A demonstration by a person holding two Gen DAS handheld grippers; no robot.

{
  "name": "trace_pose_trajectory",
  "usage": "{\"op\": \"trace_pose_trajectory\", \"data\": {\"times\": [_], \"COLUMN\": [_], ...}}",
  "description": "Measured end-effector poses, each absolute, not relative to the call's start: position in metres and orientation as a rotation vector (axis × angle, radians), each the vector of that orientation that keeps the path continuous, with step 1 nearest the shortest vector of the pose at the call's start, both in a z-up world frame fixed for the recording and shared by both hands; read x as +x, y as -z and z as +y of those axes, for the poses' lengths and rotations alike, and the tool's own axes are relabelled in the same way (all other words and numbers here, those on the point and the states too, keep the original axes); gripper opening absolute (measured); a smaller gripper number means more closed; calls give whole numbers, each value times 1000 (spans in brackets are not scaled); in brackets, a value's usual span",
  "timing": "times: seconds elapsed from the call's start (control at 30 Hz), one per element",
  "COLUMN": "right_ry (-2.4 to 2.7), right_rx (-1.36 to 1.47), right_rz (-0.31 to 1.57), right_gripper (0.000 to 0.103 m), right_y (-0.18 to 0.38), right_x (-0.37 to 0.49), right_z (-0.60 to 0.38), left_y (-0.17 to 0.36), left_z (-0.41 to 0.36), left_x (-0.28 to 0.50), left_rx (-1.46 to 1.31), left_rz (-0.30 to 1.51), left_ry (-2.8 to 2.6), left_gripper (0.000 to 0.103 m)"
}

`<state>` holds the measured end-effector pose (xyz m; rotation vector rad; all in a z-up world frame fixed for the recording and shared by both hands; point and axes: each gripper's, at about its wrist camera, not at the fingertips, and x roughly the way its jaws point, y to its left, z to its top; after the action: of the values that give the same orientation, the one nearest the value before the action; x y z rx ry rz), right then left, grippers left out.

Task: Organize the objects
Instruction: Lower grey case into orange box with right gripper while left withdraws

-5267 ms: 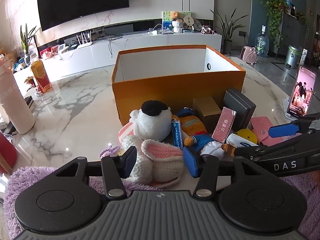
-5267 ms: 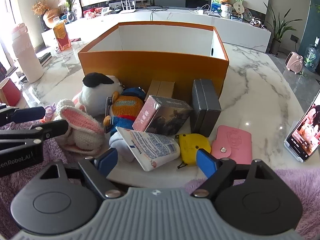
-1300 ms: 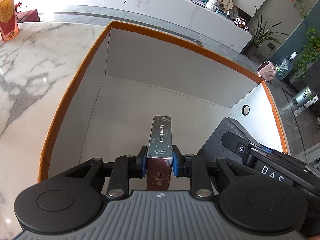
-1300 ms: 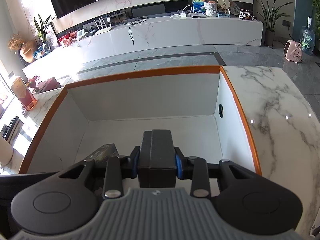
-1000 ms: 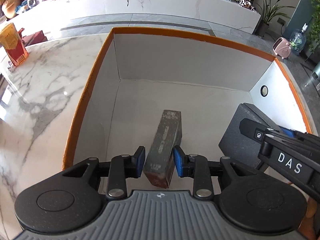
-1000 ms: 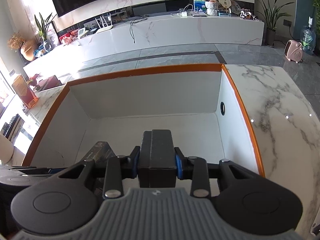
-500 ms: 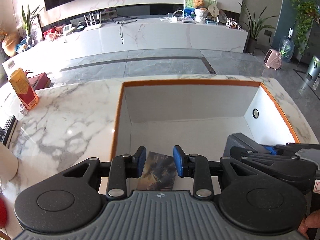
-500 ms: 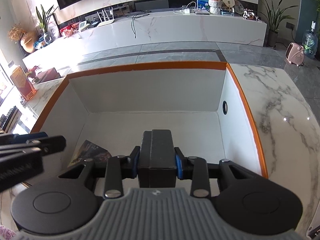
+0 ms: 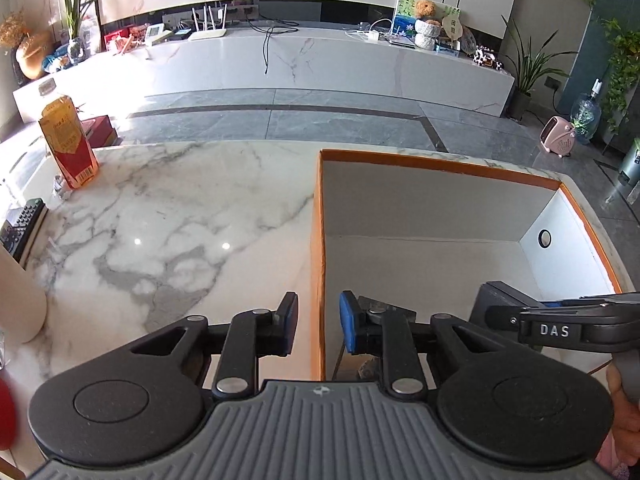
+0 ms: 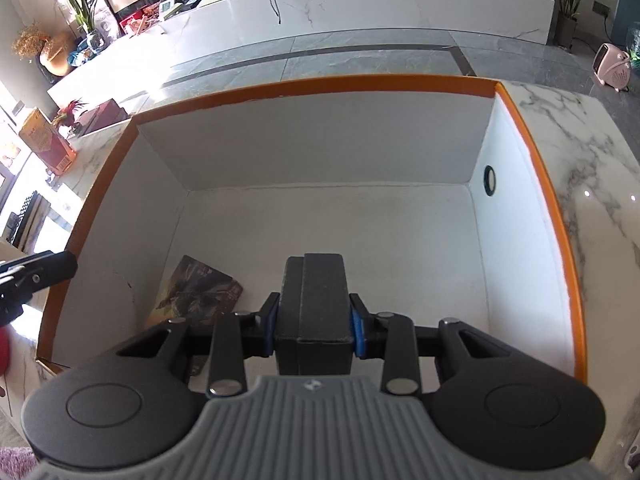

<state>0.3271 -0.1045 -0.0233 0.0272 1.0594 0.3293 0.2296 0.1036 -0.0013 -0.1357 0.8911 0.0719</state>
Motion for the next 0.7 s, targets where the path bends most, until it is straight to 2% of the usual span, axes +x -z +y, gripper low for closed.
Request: {"op": "trace_pose_trajectory", "data": {"times": [0.07, 0.23, 0.37, 0.7], "right_ry": [-333, -361, -362, -508], "right_rx": [-1, -79, -198, -189], "right_rz": [1036, 966, 900, 971], "right_gripper": [36, 36, 36, 36], "right_y": [23, 22, 19, 22], "right_x": [328, 334, 342, 348], "right_z": [-93, -63, -41, -26], "left_y": [3, 5, 8, 11], "left_z": [107, 113, 122, 130], "left_x": [228, 227, 227, 226], "left_rx": [-163, -192, -249, -304], "left_rz": [885, 872, 865, 856], "left_ry": [-48, -32, -15, 23], "left_gripper": [15, 9, 7, 7]}}
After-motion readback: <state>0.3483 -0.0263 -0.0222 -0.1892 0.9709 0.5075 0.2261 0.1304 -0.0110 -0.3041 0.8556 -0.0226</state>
